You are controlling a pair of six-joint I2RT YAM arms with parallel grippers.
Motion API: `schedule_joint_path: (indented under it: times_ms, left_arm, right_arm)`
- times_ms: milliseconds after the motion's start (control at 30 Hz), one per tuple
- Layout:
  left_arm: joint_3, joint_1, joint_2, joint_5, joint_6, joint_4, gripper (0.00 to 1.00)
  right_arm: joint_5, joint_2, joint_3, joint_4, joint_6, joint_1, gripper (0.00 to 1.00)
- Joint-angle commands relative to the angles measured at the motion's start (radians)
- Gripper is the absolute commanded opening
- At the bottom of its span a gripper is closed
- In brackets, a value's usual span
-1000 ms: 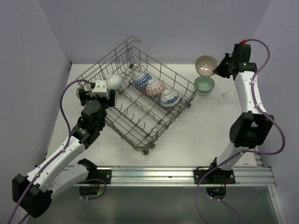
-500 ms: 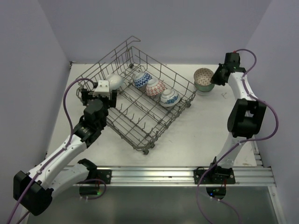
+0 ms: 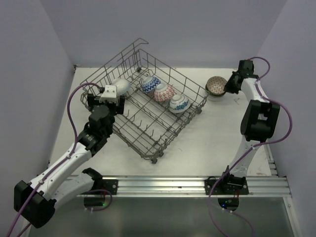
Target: Unload the bowls from the dish rack
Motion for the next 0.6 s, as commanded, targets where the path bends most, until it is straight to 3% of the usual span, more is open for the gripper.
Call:
schedule_joint_path:
  times_ms: [0,67,167,367,400,567]
  left_arm:
    - [0.031,-0.007,-0.002,0.011,-0.015,0.037,1.00]
    - [0.029,-0.005,-0.003,0.014,-0.015,0.035,1.00]
    - [0.029,-0.007,0.000,0.019,-0.013,0.035,1.00]
    - [0.031,-0.008,0.000,0.032,-0.012,0.031,1.00]
    - [0.032,-0.007,-0.002,0.032,-0.012,0.031,1.00]
    - [0.029,-0.008,-0.010,0.032,-0.007,0.032,1.00]
  right_arm:
    - [-0.018,-0.011,0.006,0.072,-0.004,0.004,0.00]
    - [-0.020,-0.005,0.004,0.070,-0.006,0.004,0.00]
    - [-0.023,0.007,0.015,0.060,-0.006,0.003,0.09]
    - [-0.046,-0.008,0.039,0.034,-0.006,0.003,0.40]
    - [-0.050,-0.019,0.042,0.032,-0.004,0.003,0.51]
    - [-0.046,-0.051,0.076,-0.016,-0.009,0.003,0.60]
